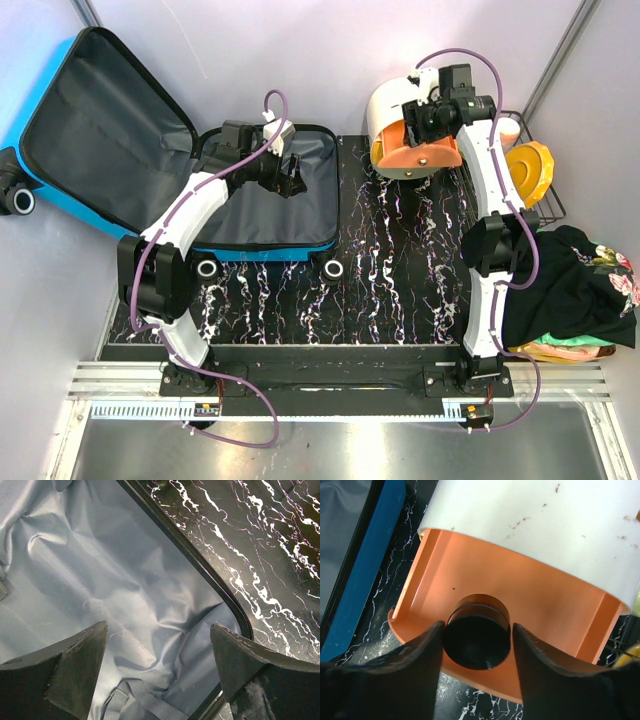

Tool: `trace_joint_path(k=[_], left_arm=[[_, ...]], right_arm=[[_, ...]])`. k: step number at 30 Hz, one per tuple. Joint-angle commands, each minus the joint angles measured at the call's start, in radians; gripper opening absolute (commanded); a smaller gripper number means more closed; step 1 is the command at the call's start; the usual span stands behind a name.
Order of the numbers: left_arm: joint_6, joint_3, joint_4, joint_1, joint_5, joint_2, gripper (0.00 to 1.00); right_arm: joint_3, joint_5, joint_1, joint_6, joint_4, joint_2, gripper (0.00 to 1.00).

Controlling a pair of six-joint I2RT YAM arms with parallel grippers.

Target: Open, take out, and arrange the luggage

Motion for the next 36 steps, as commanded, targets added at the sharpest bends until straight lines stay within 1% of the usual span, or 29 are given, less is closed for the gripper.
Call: trace_joint_path(k=[1, 2, 3, 6, 8, 10, 13, 14, 15, 16, 17, 18, 19, 20, 23, 26, 27, 29, 30, 34, 36], left_arm=[[-0.011, -0.002, 0.055, 0.009, -0.010, -0.015, 0.87], [-0.011, 0.000, 0.055, 0.009, -0.010, -0.013, 0.87], [-0.011, 0.000, 0.055, 0.009, -0.010, -0.015, 0.88], [-0.011, 0.006, 0.055, 0.009, -0.008, -0.010, 0.87], [-0.011, 0.017, 0.051, 0.009, -0.007, -0.009, 0.87], [-0.011, 0.021, 0.048, 0.008, -0.004, -0.006, 0.87], [-0.013, 0.026, 0.047, 0.009, -0.002, -0.012, 0.87], [-0.011, 0.026, 0.048, 0.009, -0.001, -0.012, 0.88], [-0.010, 0.026, 0.047, 0.011, 0.001, -0.013, 0.88], [-0.011, 0.023, 0.048, 0.011, 0.001, -0.013, 0.87], [-0.011, 0.023, 0.050, 0.009, 0.002, -0.013, 0.87], [-0.011, 0.021, 0.053, 0.011, 0.004, -0.016, 0.87], [-0.013, 0.021, 0.056, 0.011, 0.001, -0.018, 0.87], [-0.013, 0.020, 0.058, 0.012, 0.002, -0.018, 0.87], [-0.020, 0.020, 0.062, 0.011, 0.004, -0.018, 0.87], [-0.017, 0.023, 0.064, 0.014, 0.004, -0.019, 0.87], [-0.016, 0.023, 0.062, 0.014, 0.001, -0.019, 0.88], [-0.013, 0.027, 0.053, 0.015, -0.001, -0.022, 0.89], [-0.010, 0.031, 0.048, 0.017, -0.007, -0.024, 0.89], [-0.004, 0.029, 0.035, 0.029, -0.031, -0.038, 0.91], [-0.007, 0.021, 0.033, 0.041, -0.041, -0.053, 0.93]], right_arm=[[0.087, 0.003, -0.005, 0.022, -0.050, -0.001, 0.69], [0.110, 0.000, -0.003, 0.026, -0.050, 0.000, 0.72], [0.122, -0.004, -0.003, 0.031, -0.050, 0.002, 0.78], [0.180, -0.008, -0.005, 0.037, -0.052, -0.004, 0.82], [0.200, -0.017, -0.005, 0.042, -0.052, -0.015, 0.82], [0.184, -0.030, -0.008, 0.040, -0.053, -0.061, 0.84], [0.048, -0.052, -0.023, 0.060, -0.034, -0.174, 0.85], [-0.050, -0.063, -0.023, 0.069, -0.024, -0.210, 0.85], [-0.101, -0.069, -0.025, 0.089, -0.006, -0.272, 0.85], [-0.208, -0.076, -0.026, 0.101, 0.008, -0.306, 0.84], [-0.261, -0.082, -0.026, 0.121, 0.022, -0.369, 0.84], [-0.313, -0.082, -0.026, 0.134, 0.051, -0.395, 0.83], [-0.412, -0.082, -0.026, 0.146, 0.068, -0.426, 0.82], [-0.457, -0.085, -0.025, 0.164, 0.081, -0.472, 0.81], [-0.588, -0.100, -0.025, 0.178, 0.120, -0.506, 0.77], [-0.665, -0.083, -0.025, 0.174, 0.206, -0.497, 0.77], [-0.675, -0.083, -0.025, 0.174, 0.270, -0.489, 0.77], [-0.674, -0.086, -0.025, 0.171, 0.328, -0.443, 0.77], [-0.663, -0.074, -0.026, 0.168, 0.374, -0.422, 0.76], [-0.527, -0.048, -0.035, 0.161, 0.442, -0.304, 0.77], [-0.487, -0.050, -0.042, 0.163, 0.479, -0.250, 0.78]])
